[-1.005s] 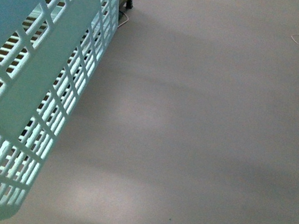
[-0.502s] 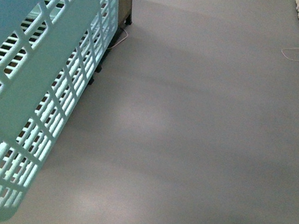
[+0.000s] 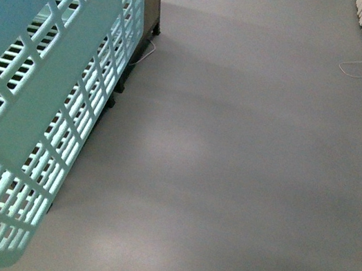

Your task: Pick lemon and mango into basket

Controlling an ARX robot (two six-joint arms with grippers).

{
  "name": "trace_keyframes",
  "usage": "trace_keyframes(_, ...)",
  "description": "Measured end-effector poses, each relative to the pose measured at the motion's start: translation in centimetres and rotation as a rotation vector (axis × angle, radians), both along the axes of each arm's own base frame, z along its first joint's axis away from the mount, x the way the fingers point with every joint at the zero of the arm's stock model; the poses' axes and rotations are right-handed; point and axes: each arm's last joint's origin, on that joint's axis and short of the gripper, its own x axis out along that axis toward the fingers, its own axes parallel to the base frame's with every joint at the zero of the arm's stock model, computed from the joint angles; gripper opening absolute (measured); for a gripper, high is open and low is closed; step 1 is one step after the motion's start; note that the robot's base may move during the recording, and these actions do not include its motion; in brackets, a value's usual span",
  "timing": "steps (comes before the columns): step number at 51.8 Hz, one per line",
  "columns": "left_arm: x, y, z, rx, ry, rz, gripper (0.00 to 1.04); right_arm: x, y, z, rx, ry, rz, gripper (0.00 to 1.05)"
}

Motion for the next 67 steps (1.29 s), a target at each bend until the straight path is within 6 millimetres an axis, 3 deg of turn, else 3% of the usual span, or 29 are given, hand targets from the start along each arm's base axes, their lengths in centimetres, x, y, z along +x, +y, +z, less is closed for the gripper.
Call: trace_keyframes(67, -0.04, -0.02, 0.08, -0.003, -0.003, -0.001, 0.28, 0.01, 0.0, -0.01, 0.0, 0.001, 0.0, 0.96)
